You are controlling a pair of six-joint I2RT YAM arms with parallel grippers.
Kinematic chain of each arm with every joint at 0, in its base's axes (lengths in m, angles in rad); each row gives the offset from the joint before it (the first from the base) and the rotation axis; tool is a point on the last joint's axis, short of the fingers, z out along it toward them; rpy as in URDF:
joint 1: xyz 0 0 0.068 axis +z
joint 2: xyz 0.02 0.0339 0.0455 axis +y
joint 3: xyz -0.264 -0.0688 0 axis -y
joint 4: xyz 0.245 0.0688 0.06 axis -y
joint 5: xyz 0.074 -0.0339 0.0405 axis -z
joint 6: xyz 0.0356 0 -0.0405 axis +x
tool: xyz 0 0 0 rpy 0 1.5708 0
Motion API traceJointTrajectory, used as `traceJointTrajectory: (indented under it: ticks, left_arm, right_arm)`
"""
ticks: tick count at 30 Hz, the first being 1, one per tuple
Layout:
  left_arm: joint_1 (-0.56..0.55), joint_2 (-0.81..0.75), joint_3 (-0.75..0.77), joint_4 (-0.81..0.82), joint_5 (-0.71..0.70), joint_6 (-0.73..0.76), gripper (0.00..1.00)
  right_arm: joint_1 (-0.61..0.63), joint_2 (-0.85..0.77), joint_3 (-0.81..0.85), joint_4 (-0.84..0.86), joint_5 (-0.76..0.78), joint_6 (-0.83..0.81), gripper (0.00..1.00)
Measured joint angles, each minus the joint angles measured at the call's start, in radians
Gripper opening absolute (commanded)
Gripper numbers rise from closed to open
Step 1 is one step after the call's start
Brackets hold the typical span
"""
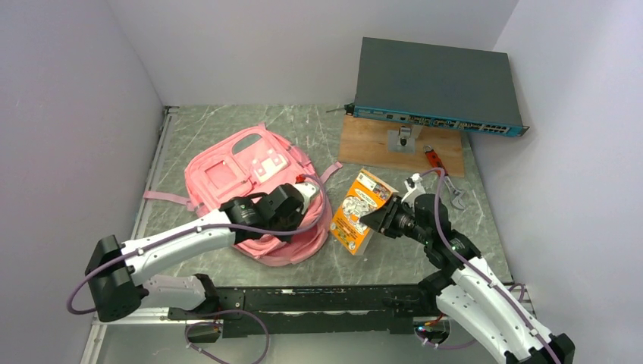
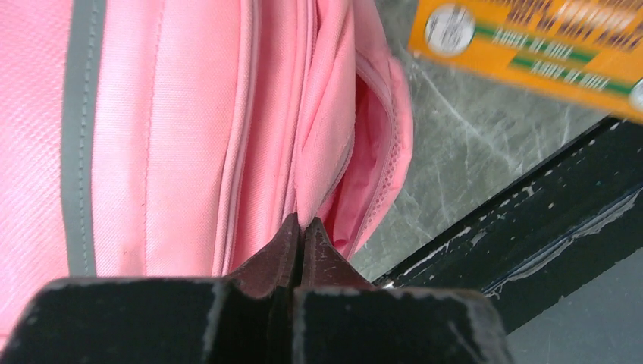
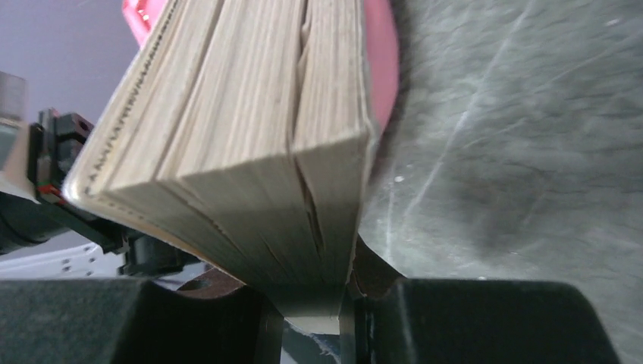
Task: Pack the student bag
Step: Place the book in the student bag.
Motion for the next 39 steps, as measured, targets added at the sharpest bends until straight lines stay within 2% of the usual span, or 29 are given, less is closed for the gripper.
traceJointTrajectory:
  ticks: [5,11,17,21,24,31,35,39]
  left_arm:
    - [-0.001,-0.091,0.045,-0.01,-0.074,-0.001,0.0]
    - [-0.001,-0.239,0.053,0.02,-0.141,0.0,0.0]
    - [-0.001,-0.302,0.061,0.04,-0.166,0.021,0.0]
    - [0.001,-0.304,0.099,0.029,-0.174,0.04,0.0]
    - [0.004,-0.303,0.137,0.003,-0.175,0.058,0.0]
    - [0.008,-0.246,0.259,-0.08,-0.158,0.083,0.0]
    - [0.008,-0.243,0.274,-0.105,-0.138,0.082,0.0]
    - [0.008,-0.243,0.274,-0.114,-0.126,0.082,0.0]
  right_arm:
    - [0.0,0.038,-0.099,0.193,-0.134,0.109,0.0]
    - [0.008,0.214,-0.197,0.494,-0.294,0.259,0.0]
    - [0.137,0.43,-0.187,0.753,-0.328,0.367,0.0]
    - [0.246,0.627,-0.17,0.973,-0.309,0.459,0.0]
    - [0.314,0.817,-0.098,1.132,-0.283,0.53,0.0]
    - [0.365,1.189,0.137,1.468,-0.166,0.668,0.0]
    - [0.374,1.303,0.23,1.54,-0.077,0.712,0.0]
    - [0.385,1.329,0.294,1.474,0.019,0.686,0.0]
